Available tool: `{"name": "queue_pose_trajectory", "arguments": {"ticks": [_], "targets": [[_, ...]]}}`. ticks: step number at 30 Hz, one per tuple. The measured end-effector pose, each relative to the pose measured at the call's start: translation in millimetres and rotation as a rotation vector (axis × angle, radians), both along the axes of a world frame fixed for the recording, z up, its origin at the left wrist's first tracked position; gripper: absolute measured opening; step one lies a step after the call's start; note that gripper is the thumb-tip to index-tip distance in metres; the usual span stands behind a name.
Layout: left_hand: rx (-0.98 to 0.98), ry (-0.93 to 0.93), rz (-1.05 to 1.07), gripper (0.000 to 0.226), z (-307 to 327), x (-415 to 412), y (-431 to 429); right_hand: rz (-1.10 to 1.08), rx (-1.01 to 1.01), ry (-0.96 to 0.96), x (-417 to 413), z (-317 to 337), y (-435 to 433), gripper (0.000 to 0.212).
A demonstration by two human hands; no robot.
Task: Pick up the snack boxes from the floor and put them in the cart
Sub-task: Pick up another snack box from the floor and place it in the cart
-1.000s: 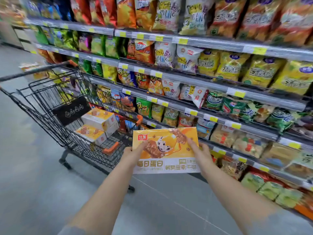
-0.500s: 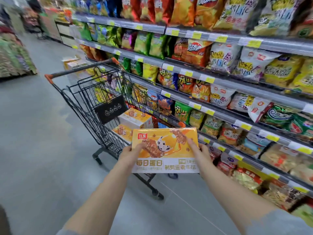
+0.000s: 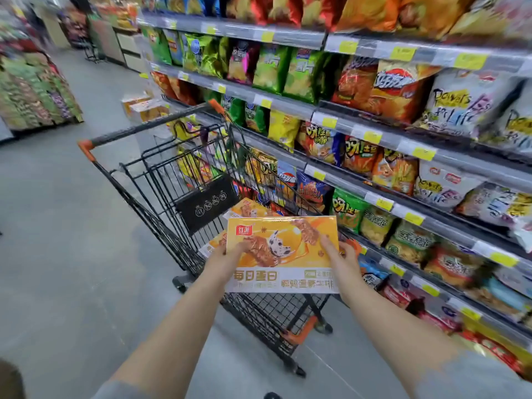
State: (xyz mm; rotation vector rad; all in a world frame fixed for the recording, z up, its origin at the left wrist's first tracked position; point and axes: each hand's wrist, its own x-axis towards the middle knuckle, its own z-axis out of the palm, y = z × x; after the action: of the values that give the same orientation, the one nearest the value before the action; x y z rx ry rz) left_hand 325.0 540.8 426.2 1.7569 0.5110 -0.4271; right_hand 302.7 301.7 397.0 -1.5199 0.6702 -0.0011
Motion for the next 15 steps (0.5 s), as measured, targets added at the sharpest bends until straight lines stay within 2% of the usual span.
{"name": "queue_pose_trajectory", "arguments": {"ticks": [1, 4, 5, 9, 10, 12, 14, 15], "targets": [[0.018, 0.025, -0.008, 0.082, 1.0, 13.2, 0.7, 0.008, 0.016, 0.022, 12.8, -1.9, 1.9, 0.062], [-0.001, 0.043, -0.035, 0.048, -8.4, 50.9, 6.4, 0.049, 0.048, 0.081, 46.6, -9.8, 6.8, 0.077], [0.011, 0.049, -0.033, 0.048, -12.8, 61.4, 8.8, 0.067, 0.042, 0.109, 55.9, -12.3, 8.7, 0.082], [0.031, 0.074, -0.046, 0.052, -40.2, 103.5, 21.0, 0.103, -0.014, 0.231, 90.4, -28.9, 20.5, 0.083], [0.043, 0.091, -0.048, 0.060, -50.3, 116.5, 27.1, 0.114, -0.032, 0.269, 100.7, -35.1, 25.3, 0.084], [0.051, 0.122, -0.058, 0.078, -67.6, 138.2, 38.2, 0.126, -0.054, 0.336, 117.2, -44.7, 36.0, 0.076], [0.071, 0.145, -0.089, 0.089, -82.5, 162.4, 50.1, 0.134, -0.051, 0.377, 132.4, -53.8, 50.7, 0.063], [0.089, 0.153, -0.114, 0.091, -85.5, 171.2, 53.3, 0.140, -0.035, 0.413, 138.2, -60.7, 55.5, 0.063]]}}
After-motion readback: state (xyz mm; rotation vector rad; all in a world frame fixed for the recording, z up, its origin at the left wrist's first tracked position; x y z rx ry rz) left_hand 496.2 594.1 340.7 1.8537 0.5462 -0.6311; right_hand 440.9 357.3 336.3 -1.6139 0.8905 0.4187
